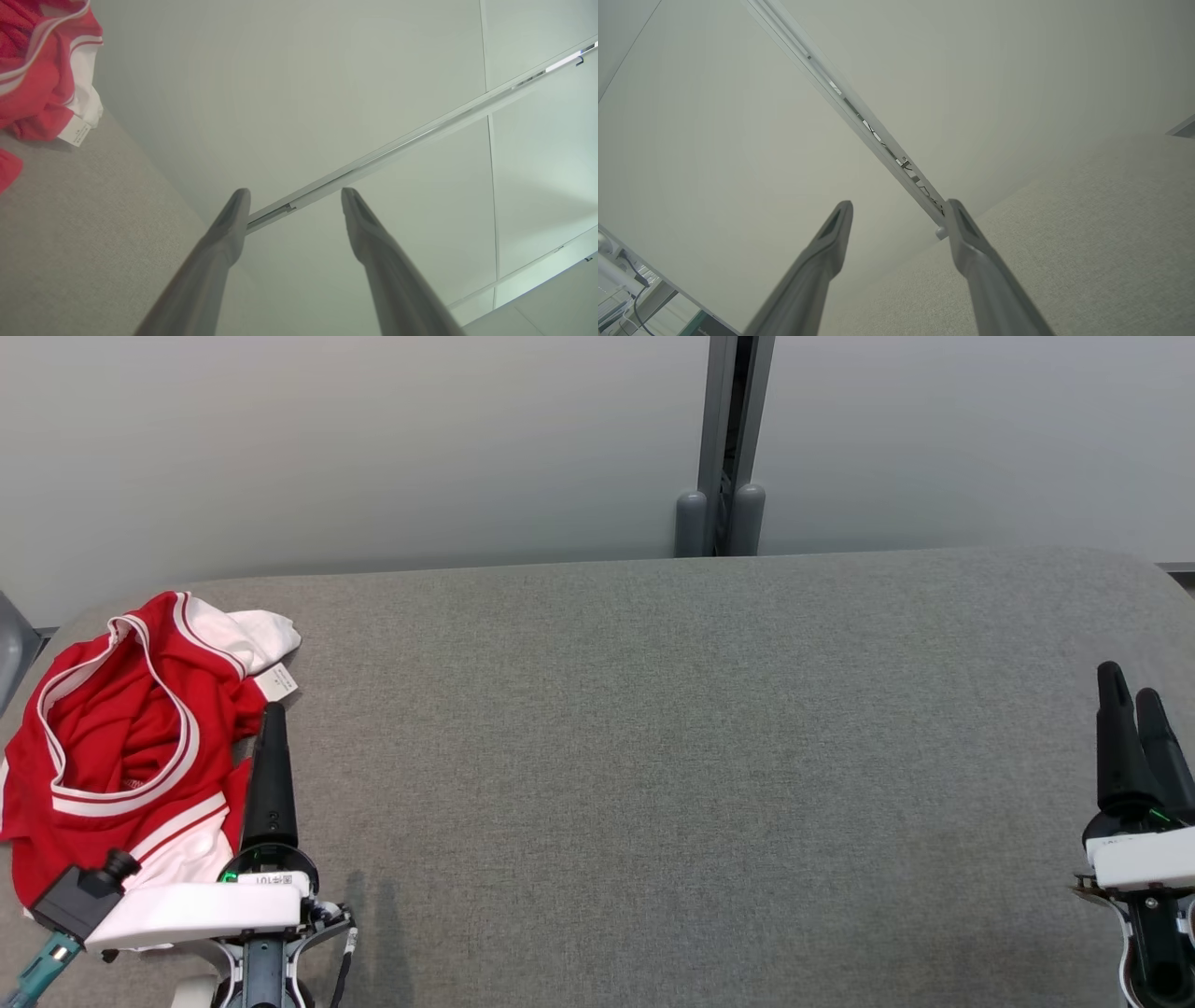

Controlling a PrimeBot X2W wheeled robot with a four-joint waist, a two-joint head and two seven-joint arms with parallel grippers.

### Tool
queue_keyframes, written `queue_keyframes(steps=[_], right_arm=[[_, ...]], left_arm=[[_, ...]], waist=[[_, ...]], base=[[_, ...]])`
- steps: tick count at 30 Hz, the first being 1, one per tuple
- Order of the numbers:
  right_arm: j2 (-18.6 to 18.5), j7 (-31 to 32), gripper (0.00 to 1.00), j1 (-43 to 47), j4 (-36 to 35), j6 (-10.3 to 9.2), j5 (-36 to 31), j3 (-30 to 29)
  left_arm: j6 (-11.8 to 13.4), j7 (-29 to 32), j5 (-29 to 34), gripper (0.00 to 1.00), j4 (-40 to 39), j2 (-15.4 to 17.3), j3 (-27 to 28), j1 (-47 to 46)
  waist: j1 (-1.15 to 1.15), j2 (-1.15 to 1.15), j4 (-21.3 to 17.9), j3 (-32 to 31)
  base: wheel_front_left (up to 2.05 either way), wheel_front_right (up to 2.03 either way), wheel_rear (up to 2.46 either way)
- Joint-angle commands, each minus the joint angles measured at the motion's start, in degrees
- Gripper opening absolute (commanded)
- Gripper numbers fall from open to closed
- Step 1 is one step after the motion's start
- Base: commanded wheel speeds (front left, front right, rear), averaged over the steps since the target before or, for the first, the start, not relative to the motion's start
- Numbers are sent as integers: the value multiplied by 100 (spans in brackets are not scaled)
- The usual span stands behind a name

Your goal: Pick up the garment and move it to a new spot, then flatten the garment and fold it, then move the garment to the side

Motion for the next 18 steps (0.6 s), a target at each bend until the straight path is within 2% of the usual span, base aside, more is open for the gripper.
queue_keyframes(steps=[1, 7, 10, 17, 18], right_arm=[[-100, -81, 100, -146, -149, 6, -266, 75], [-146, -220, 100, -238, -330, 7, -1013, 290], [-185, -291, 100, -277, -375, 7, -1323, 387], [-256, -438, 100, -302, -338, 8, -2066, 668], [-254, -480, 100, -292, -331, 8, -2300, 760]], left_arm=[[-7, -39, 207, 100, -190, 19, 60, -95], [3, -105, 1105, 100, -533, 22, 100, -67], [124, -138, 1601, 100, -762, 21, 100, -88], [582, -214, 2965, 100, -1071, 24, -368, 5], [744, -233, 3349, 100, -1051, 26, -537, 40]], waist=[[0, 0, 2, 6], [0, 0, 15, 44], [0, 0, 19, 63], [0, 0, 17, 93], [0, 0, 14, 98]], base=[[0, 0, 0], [0, 0, 0], [0, 0, 0], [0, 0, 0], [0, 0, 0]])
